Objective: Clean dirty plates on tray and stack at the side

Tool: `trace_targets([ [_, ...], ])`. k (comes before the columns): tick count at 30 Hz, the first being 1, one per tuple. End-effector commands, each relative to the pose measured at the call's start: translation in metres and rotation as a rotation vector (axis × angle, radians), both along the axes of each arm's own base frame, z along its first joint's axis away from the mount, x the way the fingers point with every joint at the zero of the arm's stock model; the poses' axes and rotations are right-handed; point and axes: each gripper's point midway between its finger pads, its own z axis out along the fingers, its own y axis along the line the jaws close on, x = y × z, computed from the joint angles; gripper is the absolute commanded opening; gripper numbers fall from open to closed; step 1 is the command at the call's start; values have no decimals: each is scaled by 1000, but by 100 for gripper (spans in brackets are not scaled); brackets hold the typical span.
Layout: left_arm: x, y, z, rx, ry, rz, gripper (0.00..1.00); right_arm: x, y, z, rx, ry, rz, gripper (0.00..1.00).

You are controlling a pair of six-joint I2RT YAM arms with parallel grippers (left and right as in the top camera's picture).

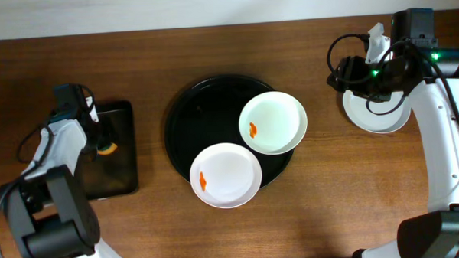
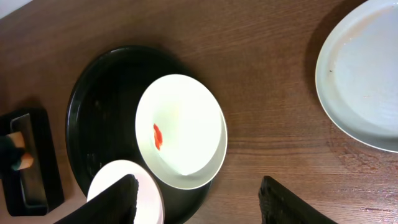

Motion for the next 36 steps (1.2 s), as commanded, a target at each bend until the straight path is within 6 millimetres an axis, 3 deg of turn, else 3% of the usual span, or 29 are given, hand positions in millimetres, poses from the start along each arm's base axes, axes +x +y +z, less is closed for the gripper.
trace_targets([
  [1, -11, -5, -36, -25, 94, -32, 0, 0, 1, 1, -12, -4, 7, 64],
  [4, -17, -7, -45, -38, 129, -32, 1, 0, 1, 1, -11, -4, 7, 64],
  [7, -20, -8, -39, -40, 134, -32, 33, 1, 1, 1, -12, -4, 7, 64],
  [9, -20, -8, -28, -39, 132, -32, 47, 1, 1, 1, -12, -4, 7, 64],
  [10, -20, -8, -22, -37, 127, -32, 49, 1, 1, 1, -12, -4, 7, 64],
  [14, -11, -5, 5, -22, 73, -31, 52, 0, 1, 1, -11, -4, 7, 64],
  [22, -16, 0, 24, -20, 60, 83, 45, 1, 1, 1, -12, -4, 7, 64],
  [26, -24, 12, 20, 24, 72, 220, 41, 0, 1, 1, -11, -4, 7, 64],
  [36, -29, 7, -4, 7, 51, 224, 37, -1, 1, 1, -10, 4, 7, 64],
])
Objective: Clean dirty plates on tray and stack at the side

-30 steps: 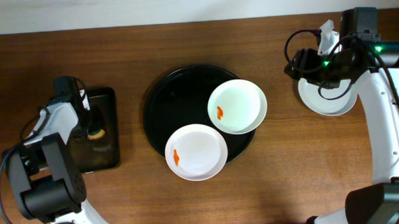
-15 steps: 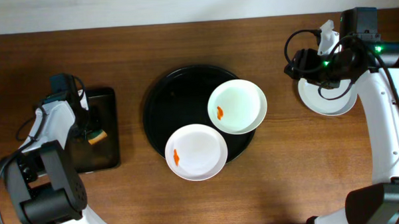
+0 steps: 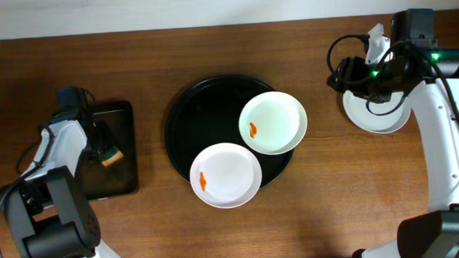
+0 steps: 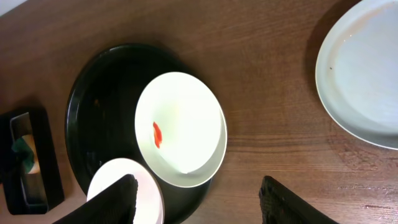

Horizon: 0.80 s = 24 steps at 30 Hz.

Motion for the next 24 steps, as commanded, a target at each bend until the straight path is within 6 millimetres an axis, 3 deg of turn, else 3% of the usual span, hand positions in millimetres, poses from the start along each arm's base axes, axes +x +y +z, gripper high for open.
trace_targets([
  [1, -6, -1, -2, -5, -11, 18, 36, 1, 1, 1, -11, -5, 8, 64],
  [6, -1, -1, -3, -5, -30, 15, 30, 1, 1, 1, -11, -4, 7, 64],
  [13, -1, -2, -18, -12, -5, 11, 13, 1, 1, 1, -11, -4, 7, 64],
  [14, -2, -2, -23, -16, 7, 11, 10, 1, 1, 1, -11, -4, 7, 64],
  [15, -3, -2, -27, -17, 16, 7, 0, 0, 1, 1, -11, -4, 7, 64],
  [21, -3, -2, -28, -17, 19, 5, 2, 1, 1, 1, -11, -4, 7, 64],
  [22, -3, -2, -28, -17, 18, 5, 23, 0, 1, 1, -11, -4, 8, 64],
  [24, -2, -2, -29, -16, 15, 4, 27, 0, 1, 1, -11, -4, 8, 64],
])
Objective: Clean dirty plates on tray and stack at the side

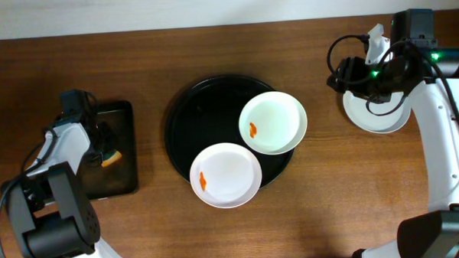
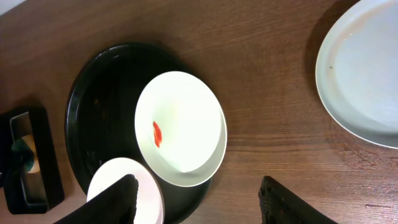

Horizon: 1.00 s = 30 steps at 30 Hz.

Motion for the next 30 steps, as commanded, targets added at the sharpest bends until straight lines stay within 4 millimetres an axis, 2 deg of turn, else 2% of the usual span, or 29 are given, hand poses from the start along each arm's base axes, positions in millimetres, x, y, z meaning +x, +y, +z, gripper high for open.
trace_targets([
  [1, -6, -1, -15, -10, 37, 0, 26, 1, 1, 2, -11, -6, 8, 64],
  [3, -8, -1, -20, -13, 49, 0, 21, 0, 1, 1, -11, -4, 8, 64],
  [4, -9, -2, -24, -17, 61, 0, 17, 0, 1, 1, -11, -4, 8, 64],
  [5, -10, -4, -27, -28, 68, -3, 8, 0, 1, 1, -11, -4, 8, 63],
  [7, -10, -7, -30, -46, 70, -6, 0, 0, 1, 1, -11, -4, 8, 64],
  [12, -7, -6, -18, -37, 60, -26, 0, 0, 1, 1, -11, -4, 8, 64],
  [16, 1, -4, 16, -7, 17, -92, 0, 0, 1, 1, -11, -4, 8, 64],
  [18, 3, -3, 27, 10, -4, -126, 0, 0, 1, 1, -11, -4, 8, 64],
  [20, 4, -3, 25, 19, -3, -152, 0, 0, 1, 1, -11, -1, 8, 64],
  [24, 1, -4, 4, 18, 13, -174, 0, -1, 1, 1, -11, 1, 9, 64],
  [26, 1, -7, 2, 5, 18, -212, 0, -1, 1, 0, -11, 4, 9, 64],
  [28, 4, -18, 15, -40, 1, -279, 0, -4, 3, -3, -11, 21, 18, 64],
  [30, 12, -24, 42, -61, -37, -328, 0, -7, 13, -11, -18, 49, 62, 64],
])
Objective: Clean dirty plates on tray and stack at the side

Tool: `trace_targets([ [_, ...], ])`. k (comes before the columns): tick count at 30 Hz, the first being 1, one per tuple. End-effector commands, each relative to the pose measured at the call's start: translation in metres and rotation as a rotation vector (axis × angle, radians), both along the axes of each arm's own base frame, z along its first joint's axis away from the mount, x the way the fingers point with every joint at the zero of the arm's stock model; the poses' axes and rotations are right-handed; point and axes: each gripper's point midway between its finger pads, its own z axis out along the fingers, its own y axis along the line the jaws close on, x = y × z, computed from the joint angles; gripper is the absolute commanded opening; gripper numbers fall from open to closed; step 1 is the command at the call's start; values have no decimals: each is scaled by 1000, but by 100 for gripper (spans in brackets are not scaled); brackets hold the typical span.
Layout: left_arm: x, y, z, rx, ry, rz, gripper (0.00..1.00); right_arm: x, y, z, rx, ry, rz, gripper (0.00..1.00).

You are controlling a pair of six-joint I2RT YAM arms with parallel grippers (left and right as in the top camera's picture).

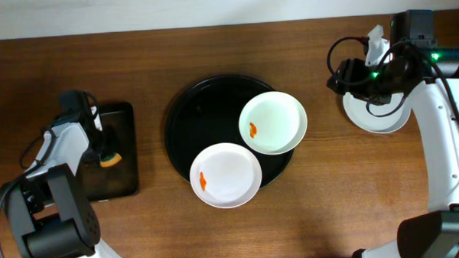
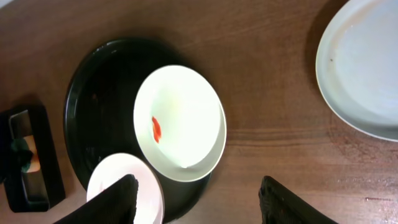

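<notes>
On the round black tray (image 1: 187,107) lie two white plates, each with an orange smear: one at the right (image 1: 273,123) (image 2: 180,121), one at the front (image 1: 226,175) (image 2: 121,180). A clean white plate (image 1: 377,115) (image 2: 364,68) rests on the table at the far right. My right gripper (image 2: 202,202) hangs open and empty above the table between the tray and that plate. My left gripper (image 1: 100,149) is down in the small black dish at the left, shut on the orange-and-green sponge (image 1: 109,158) (image 2: 28,158).
The rectangular black dish (image 1: 109,183) stands at the left, near the table's edge. Bare wood lies between the tray and the clean plate. A pale wall runs along the table's far edge.
The sponge and my left gripper have shifted slightly left in the dish. My right gripper has moved a touch, so the plates stand a little higher in its view. Plates unmoved.
My left gripper was over the sponge in the dish, mostly covering it. Then the sponge showed its green side a little nearer the front, later its orange side. My right gripper stayed open beside the clean plate throughout. Both smeared plates kept their places.
</notes>
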Motion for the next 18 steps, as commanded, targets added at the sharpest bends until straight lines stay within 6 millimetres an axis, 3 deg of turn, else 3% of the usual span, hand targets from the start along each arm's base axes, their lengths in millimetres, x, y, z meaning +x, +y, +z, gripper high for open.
trace_targets([
  [1, 22, -13, 49, -55, -99, -125, 0, -3, 16, -12, -21, 38, 77, 64],
  [5, 41, -39, 114, -113, -210, -193, 0, 1, 28, -36, -117, 93, 113, 64],
  [7, 48, -56, 131, -144, -248, -236, 0, 4, 33, -48, -150, 112, 137, 64],
  [9, 58, -86, 146, -206, -299, -309, 0, 9, 29, -70, -227, 161, 136, 63],
  [14, 77, -148, 158, -247, -376, -418, 0, 22, 28, -120, -242, 253, 144, 47],
  [16, 85, -176, 165, -265, -423, -454, 0, 26, 28, -150, -246, 307, 162, 42],
  [18, 88, -191, 167, -273, -441, -473, 0, 30, 29, -167, -250, 321, 180, 39],
])
